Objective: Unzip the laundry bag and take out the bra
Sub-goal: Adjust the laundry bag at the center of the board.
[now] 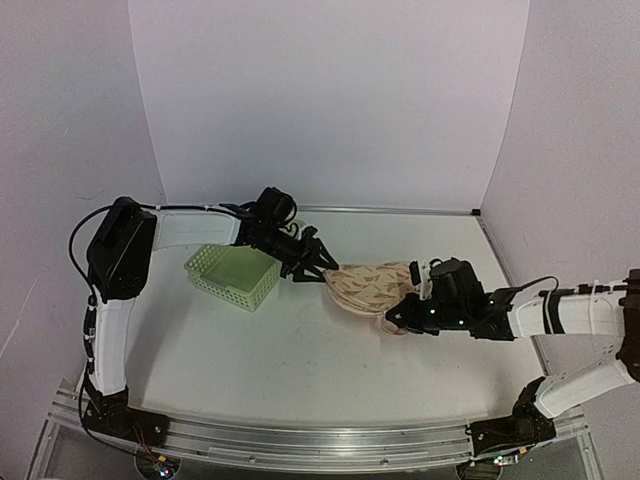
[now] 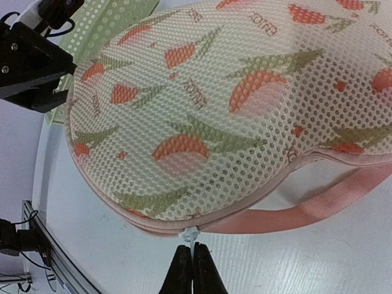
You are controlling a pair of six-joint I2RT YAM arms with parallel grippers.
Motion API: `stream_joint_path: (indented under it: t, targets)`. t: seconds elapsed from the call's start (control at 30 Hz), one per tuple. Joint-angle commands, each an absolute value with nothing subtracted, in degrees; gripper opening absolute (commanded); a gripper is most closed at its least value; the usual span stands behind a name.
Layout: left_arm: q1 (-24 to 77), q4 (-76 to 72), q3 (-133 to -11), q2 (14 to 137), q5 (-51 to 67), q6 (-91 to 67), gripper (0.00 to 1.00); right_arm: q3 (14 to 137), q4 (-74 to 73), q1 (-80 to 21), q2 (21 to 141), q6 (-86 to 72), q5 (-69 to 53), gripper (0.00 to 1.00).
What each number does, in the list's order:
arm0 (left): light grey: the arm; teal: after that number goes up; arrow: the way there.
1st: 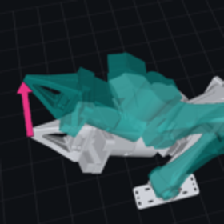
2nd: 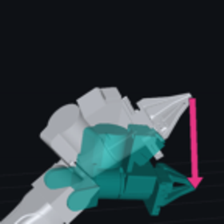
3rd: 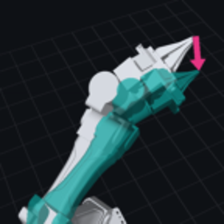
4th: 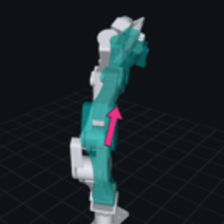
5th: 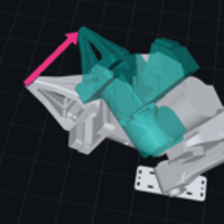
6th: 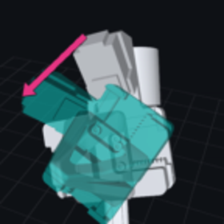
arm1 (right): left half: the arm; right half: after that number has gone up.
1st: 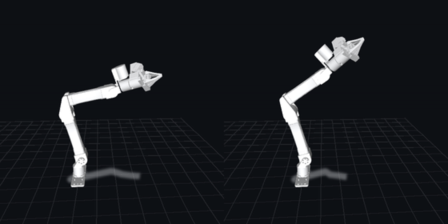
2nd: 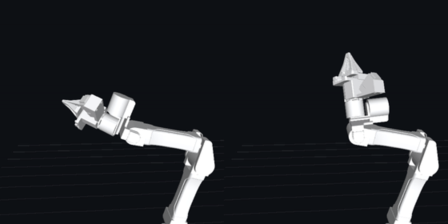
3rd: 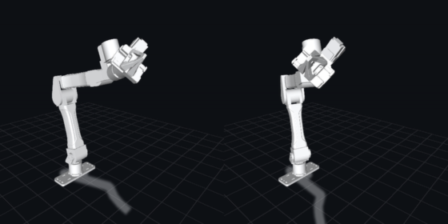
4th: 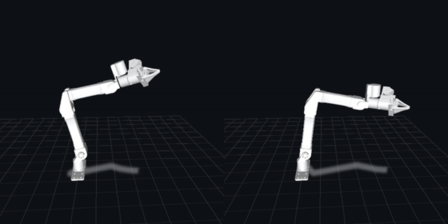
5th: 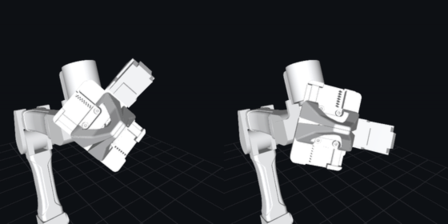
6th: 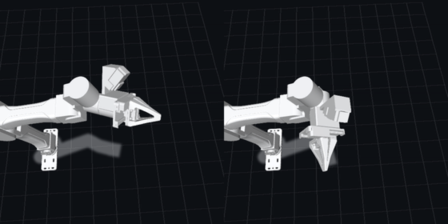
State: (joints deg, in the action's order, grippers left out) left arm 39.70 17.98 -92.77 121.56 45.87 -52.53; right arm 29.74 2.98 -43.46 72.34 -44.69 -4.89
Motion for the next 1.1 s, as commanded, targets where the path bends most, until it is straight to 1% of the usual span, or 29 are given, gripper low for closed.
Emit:
stream_joint_path:
  t: [0.0, 0.17, 0.27, 0.47, 0.6, 0.9, 1.07]
  targets:
    - [38.94, 20.53, -94.85, 118.68, 39.60, -51.08, 0.52, 36.65, 10.03, -43.94, 77.61, -49.63, -3.18, 0.00]
    - [38.67, 20.69, -90.97, 113.92, 33.34, -53.02, 0.66, 42.25, 11.64, -43.95, 83.04, -51.26, -2.41, 0.00]
    - [38.58, 20.66, -88.70, 111.25, 31.26, -54.90, 0.71, 45.36, 11.77, -43.96, 86.31, -51.37, -2.46, 0.00]
    - [38.67, 18.38, -84.52, 106.02, 29.45, -59.15, 0.75, 50.00, 12.38, -43.95, 91.56, -51.35, -3.11, 0.00]
    - [39.12, 12.75, -80.33, 104.58, 31.88, -63.86, 0.77, 52.45, 12.74, -43.95, 93.64, -51.16, -3.65, 0.00]
    - [42.01, -7.14, -71.42, 106.52, 34.71, -79.68, 0.81, 53.86, 13.53, -43.95, 94.92, -51.24, -5.18, 0.00]
    - [43.09, -8.61, -72.10, 107.43, 30.94, -82.72, 0.82, 53.35, 14.43, -43.94, 95.01, -51.41, -5.96, 0.00]
